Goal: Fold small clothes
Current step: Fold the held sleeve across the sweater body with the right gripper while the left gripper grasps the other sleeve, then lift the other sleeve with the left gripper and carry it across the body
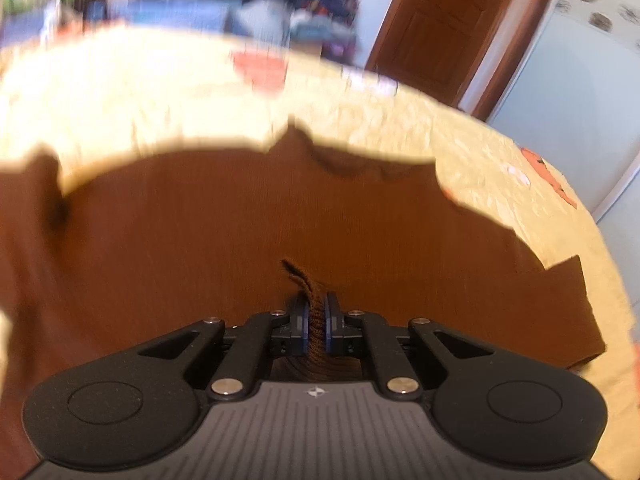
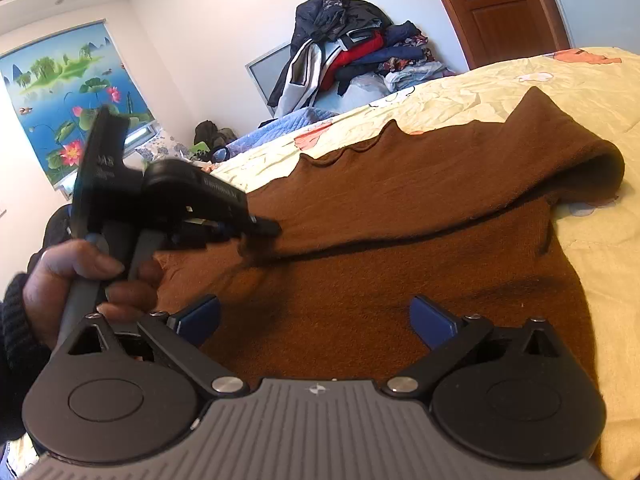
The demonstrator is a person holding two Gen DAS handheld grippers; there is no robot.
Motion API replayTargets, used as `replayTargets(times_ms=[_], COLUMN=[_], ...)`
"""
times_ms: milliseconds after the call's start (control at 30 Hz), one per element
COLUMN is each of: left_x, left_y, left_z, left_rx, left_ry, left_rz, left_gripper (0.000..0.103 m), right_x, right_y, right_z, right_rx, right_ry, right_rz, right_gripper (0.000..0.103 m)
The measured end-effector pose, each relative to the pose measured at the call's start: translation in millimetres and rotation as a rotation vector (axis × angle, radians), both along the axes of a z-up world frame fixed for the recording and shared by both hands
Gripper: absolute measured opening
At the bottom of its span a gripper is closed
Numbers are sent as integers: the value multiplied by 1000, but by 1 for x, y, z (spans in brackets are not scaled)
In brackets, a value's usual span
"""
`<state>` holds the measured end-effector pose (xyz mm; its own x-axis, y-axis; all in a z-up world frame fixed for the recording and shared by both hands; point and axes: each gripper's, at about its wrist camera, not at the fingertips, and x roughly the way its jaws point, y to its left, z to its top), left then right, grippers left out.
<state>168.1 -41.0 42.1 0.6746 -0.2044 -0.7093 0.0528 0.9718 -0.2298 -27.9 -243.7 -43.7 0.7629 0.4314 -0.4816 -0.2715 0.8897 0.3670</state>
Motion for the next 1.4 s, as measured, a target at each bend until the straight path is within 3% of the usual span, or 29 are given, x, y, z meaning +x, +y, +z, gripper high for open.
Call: replayTargets(times_ms=[67,167,233,333,400,467,567,700,767,800,867,900,933,1033,1167,1200,1233,1333,1400], left_x=[-7,-9,-7,0,6,4,-10,-17,-35,-46,-61,-63,-60,-40,-13,-18,-19,-23,-26], left_y=[8,37,57,98,111,108,94,93,91,90,83,76,68,44,54,68,76,76,77], left_z=[20,36,38,22,1,-18,-23,-4,18,30,44,46,43,15,-29,-35,-36,-34,-29], left_rx=[46,129,166,201,226,265,334,380,405,399,348,328,323,323,283,231,206,241,243], left_ry=[-105,-189,-188,-105,-34,-17,-57,-87,-162,-227,-340,-359,-366,-283,-88,-117,-114,-115,-121], left_rz=[0,54,110,195,213,205,185,186,204,211,160,123,93,21,35,41,37,14,9], left_gripper=[7,7,7,7,7,6,6,10,13,18,50,86,92,91,92,93,93,94,93], right_x=[1,2,3,3,4,4,5,6,7,9,21,32,47,105,164,165,157,153,156], right_y=[-1,-1,-1,-2,-2,-2,-1,-2,-6,-11,-25,-30,-31,-20,-11,-13,-12,-17,-12], right_z=[-1,-1,-2,-2,-2,-2,-2,-1,6,14,35,46,54,59,25,14,5,3,2], right_rx=[7,13,14,17,16,12,8,6,13,30,69,69,42,-122,-350,-400,-462,-424,-467], right_ry=[1,1,2,3,3,3,4,7,23,20,-38,-64,-76,-41,106,111,37,29,33], right_rz=[1,3,4,6,7,8,9,11,3,-16,-58,-83,-110,-158,-188,-196,-174,-172,-168], right_gripper=[101,102,102,103,103,103,103,103,103,103,103,103,103,103,103,103,103,103,103])
